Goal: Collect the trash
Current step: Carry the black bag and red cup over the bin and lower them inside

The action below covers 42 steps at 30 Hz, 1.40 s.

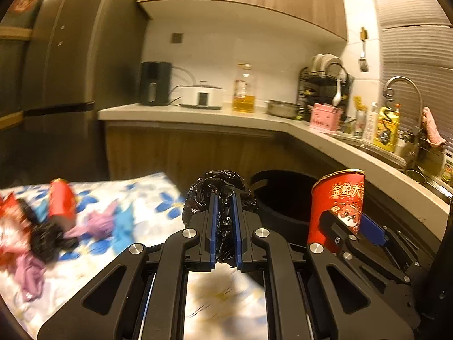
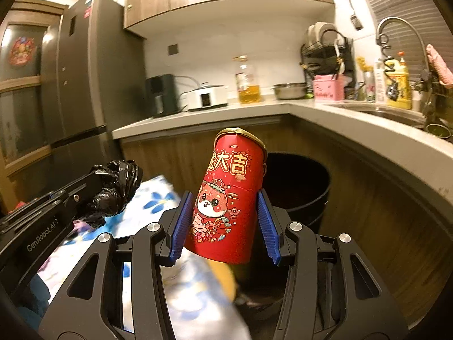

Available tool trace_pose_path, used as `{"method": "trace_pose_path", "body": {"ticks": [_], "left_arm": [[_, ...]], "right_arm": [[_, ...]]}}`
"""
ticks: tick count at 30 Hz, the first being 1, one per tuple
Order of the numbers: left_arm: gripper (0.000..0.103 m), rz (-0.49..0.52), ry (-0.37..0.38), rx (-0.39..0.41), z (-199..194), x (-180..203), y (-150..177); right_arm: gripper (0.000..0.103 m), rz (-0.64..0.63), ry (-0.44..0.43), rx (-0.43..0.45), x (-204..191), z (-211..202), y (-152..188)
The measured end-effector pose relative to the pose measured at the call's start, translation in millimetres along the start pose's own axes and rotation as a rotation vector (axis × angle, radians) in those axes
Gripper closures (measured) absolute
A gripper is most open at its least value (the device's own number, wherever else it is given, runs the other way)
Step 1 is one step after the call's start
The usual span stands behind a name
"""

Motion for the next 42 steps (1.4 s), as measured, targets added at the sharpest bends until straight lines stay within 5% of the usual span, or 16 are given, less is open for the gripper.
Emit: {"method": "trace_pose_path", "body": {"ticks": [19,42], "left_arm": [[0.093,0.025,0.136,-0.038,82.3,85.8,-17.0],[0.092,0.005,0.179,-0.096,137.4,98.6,-2.9]], "right_arm": [[0.057,0.005,0.085,0.035,78.6,39.5,-38.0],[0.054,0.014,0.073,0.000,101.0,86.1,-39.8]]}}
Point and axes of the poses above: each gripper's, at about its wrist camera, not at the fingertips, and z roughly the way its jaws point, x to its right, y to its underside, the point moved 10 cm from there along z, roughly the way its jaws point, and after that the axes turned 7 degrees about -y, right-handed, at the moved point
